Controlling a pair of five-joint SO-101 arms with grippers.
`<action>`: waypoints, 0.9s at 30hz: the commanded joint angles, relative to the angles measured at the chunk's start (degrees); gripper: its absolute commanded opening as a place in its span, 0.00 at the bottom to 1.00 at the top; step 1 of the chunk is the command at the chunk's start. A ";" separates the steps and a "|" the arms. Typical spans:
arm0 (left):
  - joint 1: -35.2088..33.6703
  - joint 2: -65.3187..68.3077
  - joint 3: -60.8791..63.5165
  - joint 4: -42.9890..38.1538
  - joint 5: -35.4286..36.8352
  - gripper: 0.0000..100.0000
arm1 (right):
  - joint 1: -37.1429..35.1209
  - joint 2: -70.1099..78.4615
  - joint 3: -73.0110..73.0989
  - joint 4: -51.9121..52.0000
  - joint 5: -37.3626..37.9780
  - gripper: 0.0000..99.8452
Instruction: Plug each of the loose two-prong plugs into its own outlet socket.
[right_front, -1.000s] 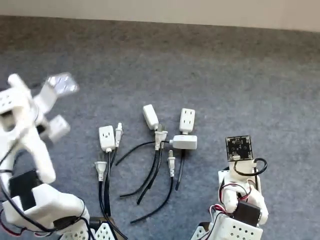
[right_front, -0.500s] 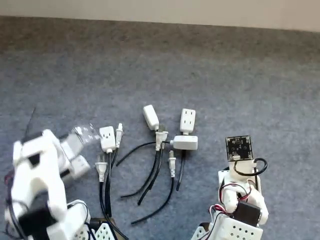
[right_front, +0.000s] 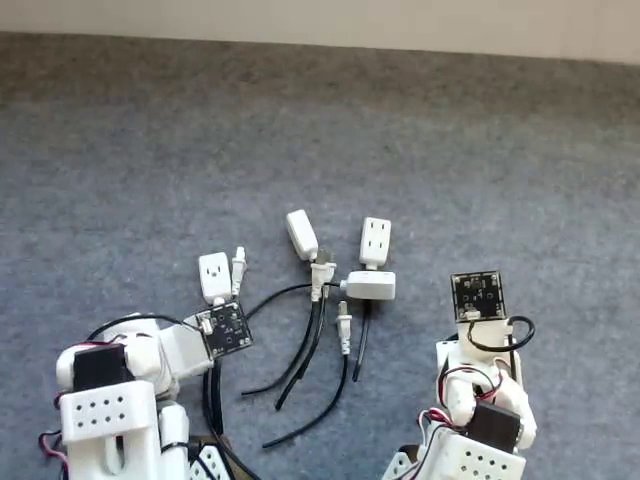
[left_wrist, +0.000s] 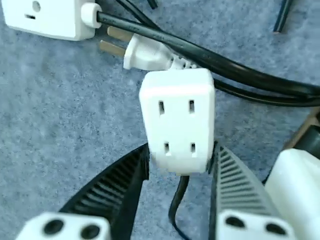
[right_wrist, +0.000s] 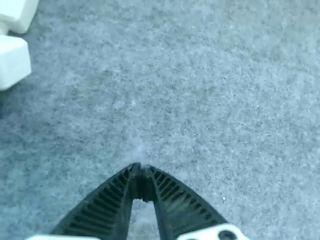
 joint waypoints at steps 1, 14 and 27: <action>0.84 0.48 0.13 4.04 -3.69 0.22 | 0.48 -0.40 8.57 0.57 1.76 0.01; -1.27 17.71 -17.01 1.14 1.32 0.21 | 0.48 -0.40 8.57 0.66 1.76 0.01; 16.40 58.42 -52.00 -4.04 42.46 0.21 | 0.48 -0.40 8.57 0.66 1.76 0.01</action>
